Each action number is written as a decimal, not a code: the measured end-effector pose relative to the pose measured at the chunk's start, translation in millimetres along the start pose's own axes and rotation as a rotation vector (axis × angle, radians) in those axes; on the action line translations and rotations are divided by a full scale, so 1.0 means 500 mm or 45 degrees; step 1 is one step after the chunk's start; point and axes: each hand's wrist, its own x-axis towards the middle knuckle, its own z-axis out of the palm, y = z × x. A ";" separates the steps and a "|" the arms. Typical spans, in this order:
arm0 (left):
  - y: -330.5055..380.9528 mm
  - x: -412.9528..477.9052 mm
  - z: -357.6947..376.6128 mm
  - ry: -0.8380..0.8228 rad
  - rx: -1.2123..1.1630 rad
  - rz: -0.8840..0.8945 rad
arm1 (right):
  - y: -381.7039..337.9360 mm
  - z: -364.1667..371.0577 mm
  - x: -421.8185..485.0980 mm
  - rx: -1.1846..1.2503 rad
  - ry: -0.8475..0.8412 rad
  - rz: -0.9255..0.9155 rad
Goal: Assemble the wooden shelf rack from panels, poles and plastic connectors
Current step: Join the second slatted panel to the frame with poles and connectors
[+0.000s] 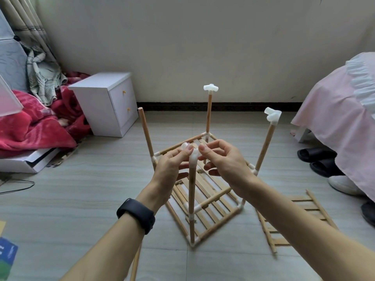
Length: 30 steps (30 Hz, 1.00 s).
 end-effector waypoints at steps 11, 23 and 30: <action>-0.008 0.004 -0.009 0.022 0.028 0.017 | 0.014 0.033 -0.004 0.072 0.075 -0.014; -0.108 0.022 -0.083 0.127 0.842 0.007 | 0.088 0.017 -0.029 -0.255 0.004 0.295; -0.207 0.058 -0.096 -0.392 2.228 -0.035 | 0.151 0.082 -0.031 -0.824 -0.104 -0.068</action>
